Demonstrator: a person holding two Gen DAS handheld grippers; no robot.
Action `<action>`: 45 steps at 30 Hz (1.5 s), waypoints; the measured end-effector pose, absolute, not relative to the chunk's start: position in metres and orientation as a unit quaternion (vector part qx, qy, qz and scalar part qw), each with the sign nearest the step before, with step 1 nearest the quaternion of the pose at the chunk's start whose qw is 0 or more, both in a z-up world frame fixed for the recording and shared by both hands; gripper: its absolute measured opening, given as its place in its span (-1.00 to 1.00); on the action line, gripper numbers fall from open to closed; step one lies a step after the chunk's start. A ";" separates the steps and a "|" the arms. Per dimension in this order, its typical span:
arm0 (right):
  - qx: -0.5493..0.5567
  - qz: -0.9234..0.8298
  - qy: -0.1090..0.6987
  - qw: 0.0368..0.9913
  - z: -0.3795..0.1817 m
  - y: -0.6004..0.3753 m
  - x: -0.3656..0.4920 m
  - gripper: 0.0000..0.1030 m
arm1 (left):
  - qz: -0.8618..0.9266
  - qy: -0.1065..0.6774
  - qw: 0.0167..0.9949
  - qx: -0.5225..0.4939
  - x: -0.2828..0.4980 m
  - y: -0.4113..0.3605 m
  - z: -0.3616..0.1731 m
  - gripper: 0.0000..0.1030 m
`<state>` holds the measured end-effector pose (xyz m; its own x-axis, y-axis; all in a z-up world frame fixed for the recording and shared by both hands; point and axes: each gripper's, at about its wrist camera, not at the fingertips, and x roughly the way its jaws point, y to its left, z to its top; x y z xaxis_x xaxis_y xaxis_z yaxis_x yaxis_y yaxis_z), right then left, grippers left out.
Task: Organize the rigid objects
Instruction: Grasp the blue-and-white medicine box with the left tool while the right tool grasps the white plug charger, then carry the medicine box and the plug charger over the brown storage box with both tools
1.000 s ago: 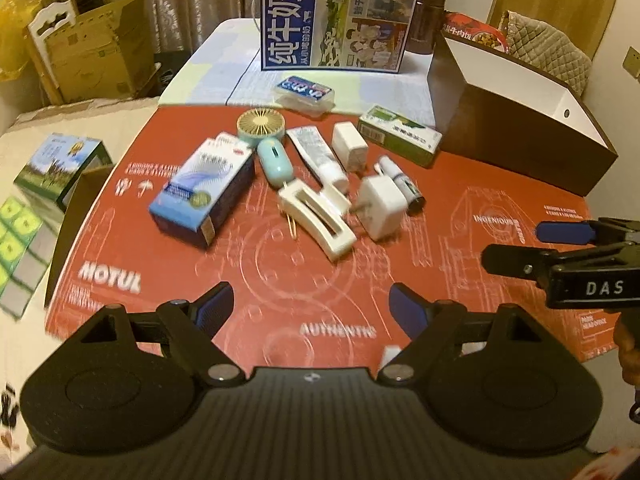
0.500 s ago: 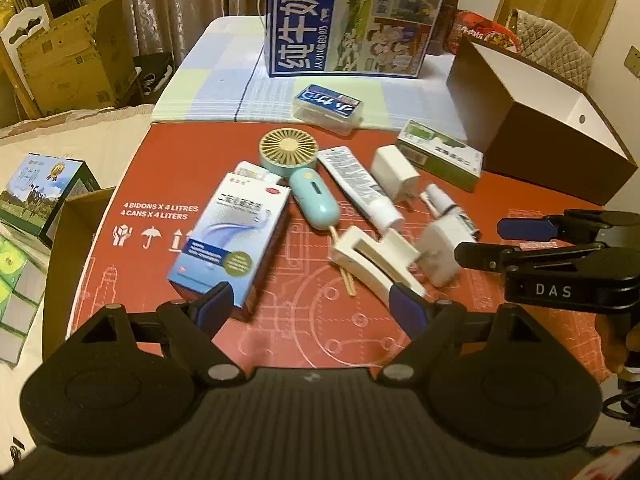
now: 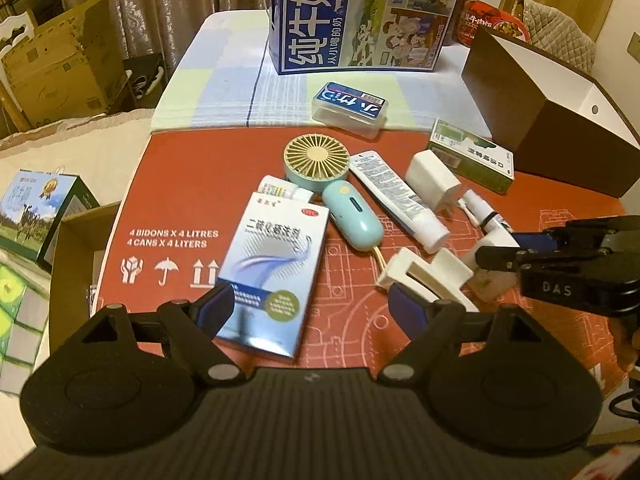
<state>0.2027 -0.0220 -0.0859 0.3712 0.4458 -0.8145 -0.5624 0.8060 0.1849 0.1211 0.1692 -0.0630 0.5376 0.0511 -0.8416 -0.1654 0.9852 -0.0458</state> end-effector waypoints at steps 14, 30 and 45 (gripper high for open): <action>-0.019 0.234 0.461 0.856 -0.062 -0.045 0.206 -0.54 | 0.031 0.491 0.871 0.010 0.152 0.187 -0.088 0.55; 0.048 0.101 0.467 0.877 -0.045 -0.135 0.200 -0.54 | 0.008 0.508 0.861 0.039 0.175 0.185 -0.107 0.18; 0.066 0.127 0.451 0.881 -0.021 -0.218 0.230 -0.54 | 0.035 0.457 0.888 -0.028 0.184 0.125 -0.032 0.18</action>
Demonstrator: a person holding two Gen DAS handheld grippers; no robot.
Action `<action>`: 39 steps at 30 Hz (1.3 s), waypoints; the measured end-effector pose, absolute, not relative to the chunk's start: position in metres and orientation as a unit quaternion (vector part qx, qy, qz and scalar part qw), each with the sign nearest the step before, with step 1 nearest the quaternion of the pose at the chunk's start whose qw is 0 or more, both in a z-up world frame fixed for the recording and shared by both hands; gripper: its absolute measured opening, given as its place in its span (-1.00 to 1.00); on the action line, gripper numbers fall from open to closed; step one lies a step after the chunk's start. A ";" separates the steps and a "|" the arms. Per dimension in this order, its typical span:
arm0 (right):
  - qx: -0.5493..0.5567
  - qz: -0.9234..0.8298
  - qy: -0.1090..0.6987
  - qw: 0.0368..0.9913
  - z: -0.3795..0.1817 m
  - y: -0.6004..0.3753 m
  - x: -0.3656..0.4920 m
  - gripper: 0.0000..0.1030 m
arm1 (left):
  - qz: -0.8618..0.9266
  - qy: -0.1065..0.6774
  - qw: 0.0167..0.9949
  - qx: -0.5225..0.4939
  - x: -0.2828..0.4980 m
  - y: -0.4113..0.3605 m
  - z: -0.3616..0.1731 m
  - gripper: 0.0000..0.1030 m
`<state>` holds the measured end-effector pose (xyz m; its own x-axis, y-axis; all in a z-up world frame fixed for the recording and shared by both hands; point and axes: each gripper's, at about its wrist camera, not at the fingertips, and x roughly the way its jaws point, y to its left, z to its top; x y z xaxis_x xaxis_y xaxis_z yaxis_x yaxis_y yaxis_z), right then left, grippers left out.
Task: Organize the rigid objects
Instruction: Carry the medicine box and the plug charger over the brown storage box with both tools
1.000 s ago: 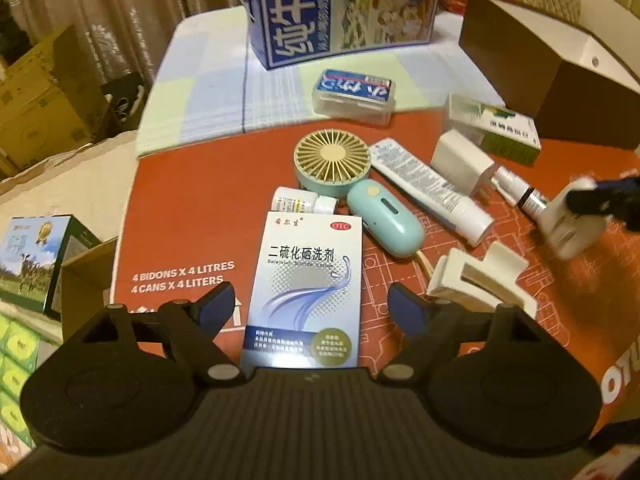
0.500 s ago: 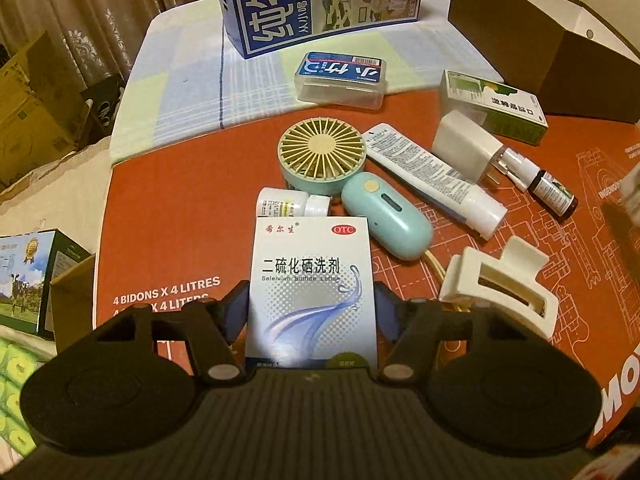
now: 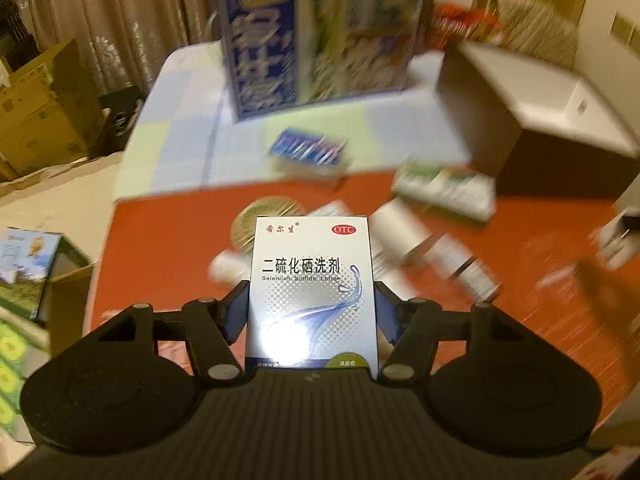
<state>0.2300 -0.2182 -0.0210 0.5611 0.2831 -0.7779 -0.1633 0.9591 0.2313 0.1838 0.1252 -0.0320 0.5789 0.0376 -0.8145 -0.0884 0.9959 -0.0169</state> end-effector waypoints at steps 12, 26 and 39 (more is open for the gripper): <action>0.075 0.153 0.392 0.904 0.046 -0.309 0.309 -0.54 | -0.041 0.386 0.921 -0.036 0.289 -0.002 0.029 0.18; 0.038 0.118 0.405 0.906 0.030 -0.368 0.412 -0.54 | -0.041 0.411 0.911 0.001 0.421 -0.100 0.010 0.18; 0.004 0.107 0.468 0.877 -0.026 -0.381 0.444 -0.54 | -0.020 0.475 0.879 0.022 0.460 -0.119 -0.045 0.18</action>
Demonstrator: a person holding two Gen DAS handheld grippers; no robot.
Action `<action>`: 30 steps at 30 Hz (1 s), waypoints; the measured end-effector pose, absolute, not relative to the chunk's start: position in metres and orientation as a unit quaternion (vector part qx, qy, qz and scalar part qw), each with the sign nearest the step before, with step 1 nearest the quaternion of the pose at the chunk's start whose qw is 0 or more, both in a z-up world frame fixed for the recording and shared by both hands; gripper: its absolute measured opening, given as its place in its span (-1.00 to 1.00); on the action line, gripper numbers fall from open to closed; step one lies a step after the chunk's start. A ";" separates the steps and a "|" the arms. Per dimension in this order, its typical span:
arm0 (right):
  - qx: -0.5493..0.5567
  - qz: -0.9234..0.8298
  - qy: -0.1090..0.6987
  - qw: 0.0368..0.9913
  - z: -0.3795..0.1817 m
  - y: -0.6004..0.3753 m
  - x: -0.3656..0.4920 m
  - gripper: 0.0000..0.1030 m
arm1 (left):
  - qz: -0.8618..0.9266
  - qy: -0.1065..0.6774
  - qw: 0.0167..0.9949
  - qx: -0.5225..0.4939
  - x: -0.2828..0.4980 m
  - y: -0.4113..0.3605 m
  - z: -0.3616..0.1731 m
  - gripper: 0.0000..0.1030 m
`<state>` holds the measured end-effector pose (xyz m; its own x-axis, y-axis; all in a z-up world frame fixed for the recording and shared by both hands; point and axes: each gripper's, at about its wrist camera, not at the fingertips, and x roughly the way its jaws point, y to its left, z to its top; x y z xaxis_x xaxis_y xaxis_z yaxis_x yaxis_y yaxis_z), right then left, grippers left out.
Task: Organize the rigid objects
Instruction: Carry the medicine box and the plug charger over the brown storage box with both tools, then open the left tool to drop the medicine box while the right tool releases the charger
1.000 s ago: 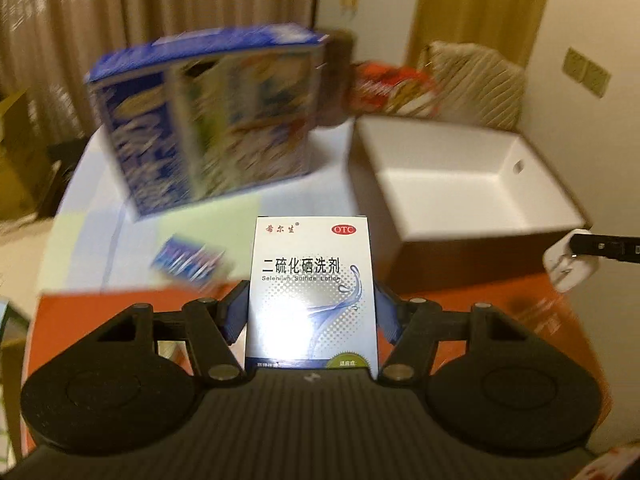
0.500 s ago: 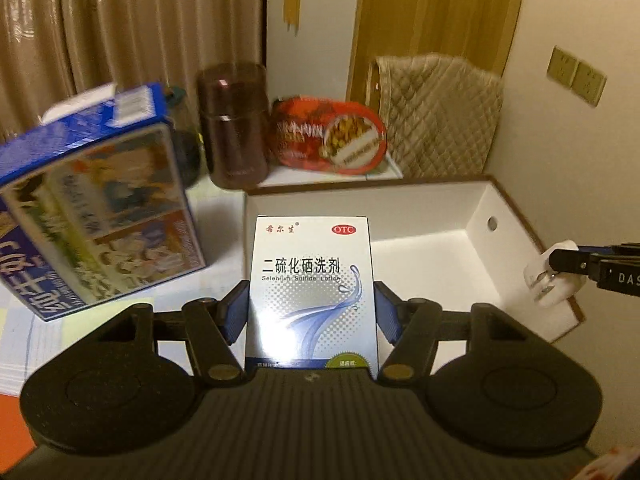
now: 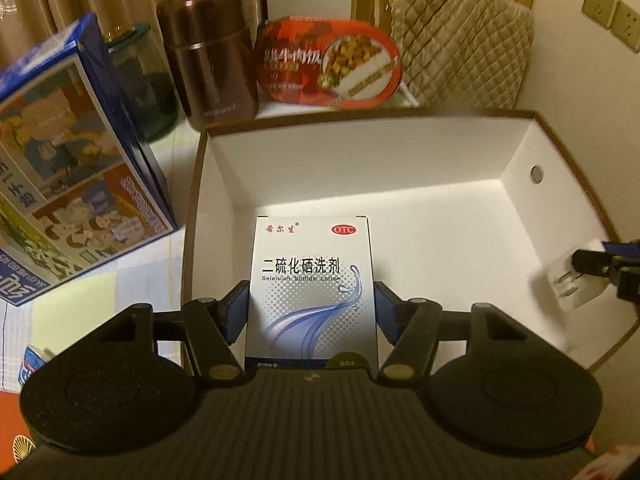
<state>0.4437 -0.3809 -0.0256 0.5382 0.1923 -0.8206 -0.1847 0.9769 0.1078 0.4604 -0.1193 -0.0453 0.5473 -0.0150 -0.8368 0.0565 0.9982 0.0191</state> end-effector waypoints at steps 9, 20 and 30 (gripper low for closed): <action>-0.017 0.109 0.481 0.870 -0.034 -0.376 0.453 -0.54 | -0.016 0.489 0.871 0.040 0.464 -0.123 -0.060 0.28; 0.000 0.117 0.460 0.880 -0.016 -0.379 0.454 -0.53 | -0.029 0.475 0.879 0.029 0.456 -0.119 -0.046 0.37; 0.005 0.122 0.463 0.878 -0.014 -0.376 0.442 -0.50 | -0.037 0.467 0.883 0.022 0.444 -0.118 -0.036 0.37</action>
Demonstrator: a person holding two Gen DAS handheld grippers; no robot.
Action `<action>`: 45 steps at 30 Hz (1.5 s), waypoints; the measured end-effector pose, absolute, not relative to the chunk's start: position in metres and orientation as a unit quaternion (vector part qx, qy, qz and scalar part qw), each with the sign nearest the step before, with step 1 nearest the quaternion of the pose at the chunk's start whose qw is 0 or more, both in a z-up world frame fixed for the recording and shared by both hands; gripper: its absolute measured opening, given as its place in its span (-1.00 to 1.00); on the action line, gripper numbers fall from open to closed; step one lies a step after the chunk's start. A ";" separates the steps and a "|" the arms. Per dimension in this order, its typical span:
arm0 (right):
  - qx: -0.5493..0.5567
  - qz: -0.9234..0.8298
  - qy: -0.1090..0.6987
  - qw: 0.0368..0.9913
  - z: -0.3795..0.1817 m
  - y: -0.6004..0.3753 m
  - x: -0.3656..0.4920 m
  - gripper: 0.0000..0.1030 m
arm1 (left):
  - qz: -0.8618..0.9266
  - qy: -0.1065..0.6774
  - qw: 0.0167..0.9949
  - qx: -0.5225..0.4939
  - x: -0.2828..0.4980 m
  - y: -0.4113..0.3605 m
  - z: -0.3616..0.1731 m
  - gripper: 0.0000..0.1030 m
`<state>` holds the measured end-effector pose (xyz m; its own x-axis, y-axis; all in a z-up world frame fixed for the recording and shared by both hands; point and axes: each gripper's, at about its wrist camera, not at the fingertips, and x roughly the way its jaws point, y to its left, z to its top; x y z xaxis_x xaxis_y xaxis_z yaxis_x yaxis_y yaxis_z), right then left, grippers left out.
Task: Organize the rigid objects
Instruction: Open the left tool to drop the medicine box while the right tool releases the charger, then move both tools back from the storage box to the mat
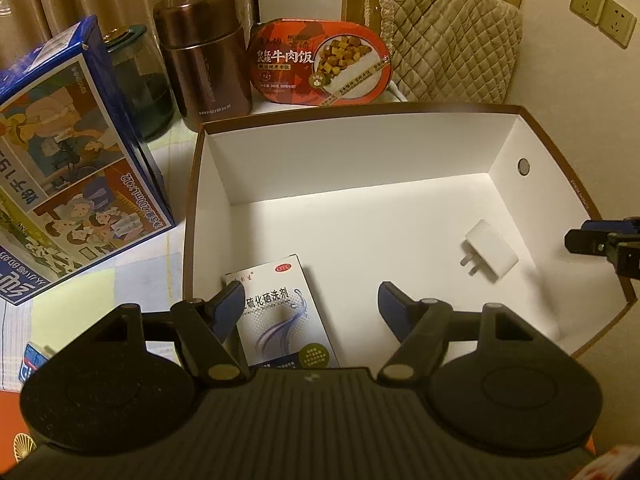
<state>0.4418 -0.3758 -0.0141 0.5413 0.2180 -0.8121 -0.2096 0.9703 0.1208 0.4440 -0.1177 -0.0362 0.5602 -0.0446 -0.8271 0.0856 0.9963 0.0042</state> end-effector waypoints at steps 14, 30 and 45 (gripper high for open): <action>0.003 0.125 0.454 0.882 0.001 -0.369 0.420 -0.47 | -0.044 0.446 0.894 0.012 0.416 -0.113 -0.012 0.37; 0.029 0.119 0.404 0.906 0.041 -0.359 0.360 0.13 | -0.061 0.405 0.912 -0.006 0.345 -0.083 0.034 0.37; 0.065 0.159 0.386 0.906 0.058 -0.320 0.288 0.24 | -0.044 0.399 0.915 -0.034 0.248 -0.024 0.042 0.37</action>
